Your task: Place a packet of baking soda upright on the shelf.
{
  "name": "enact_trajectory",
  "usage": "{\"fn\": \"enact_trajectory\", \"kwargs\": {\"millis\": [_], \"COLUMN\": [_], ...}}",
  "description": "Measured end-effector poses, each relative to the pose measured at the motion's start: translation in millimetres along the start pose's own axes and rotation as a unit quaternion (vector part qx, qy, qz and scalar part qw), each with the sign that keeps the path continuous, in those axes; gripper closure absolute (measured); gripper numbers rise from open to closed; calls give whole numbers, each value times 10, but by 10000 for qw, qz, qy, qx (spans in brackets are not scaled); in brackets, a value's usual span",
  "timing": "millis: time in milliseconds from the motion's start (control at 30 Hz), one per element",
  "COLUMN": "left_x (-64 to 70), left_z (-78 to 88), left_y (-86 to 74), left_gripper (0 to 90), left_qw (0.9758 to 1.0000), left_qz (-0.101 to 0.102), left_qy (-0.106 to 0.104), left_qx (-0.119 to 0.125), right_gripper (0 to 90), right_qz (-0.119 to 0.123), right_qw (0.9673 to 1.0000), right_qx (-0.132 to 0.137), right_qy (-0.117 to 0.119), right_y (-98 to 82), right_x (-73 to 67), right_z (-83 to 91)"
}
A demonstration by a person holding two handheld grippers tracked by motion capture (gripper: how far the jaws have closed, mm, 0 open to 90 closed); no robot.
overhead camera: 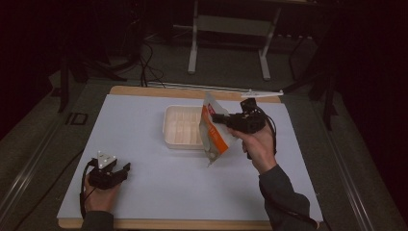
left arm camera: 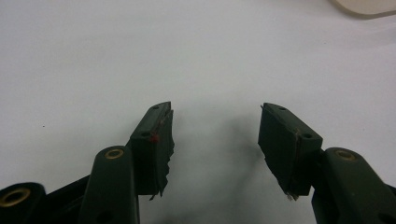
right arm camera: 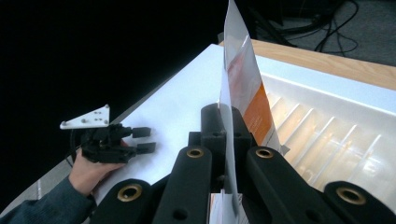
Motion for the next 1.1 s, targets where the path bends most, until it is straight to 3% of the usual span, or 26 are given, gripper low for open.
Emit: {"fn": "enact_trajectory", "kwargs": {"millis": [567, 1100], "left_x": [-1, -1], "left_z": [2, -1], "left_y": [1, -1], "left_gripper": [444, 445], "left_qw": [10000, 10000], "left_qz": [10, 12], "left_qy": [-12, -10], "left_qx": [4, -1], "right_gripper": [900, 900], "right_qz": [-150, -344], "right_qw": [9992, 9959], "right_qx": [220, 348], "right_qy": [-299, -761], "right_y": [150, 213], "right_x": [218, 522], "right_z": [2, -101]}}
Point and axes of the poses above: each handheld gripper's, and its own axes: z roughly backward along the jaws, y roughly out of its top, x roughly to its right, the point moved 9 cm from there along -z, roughly forward along the jaws, and after that the axes turned 11 degrees about x, right-handed, at the moved point
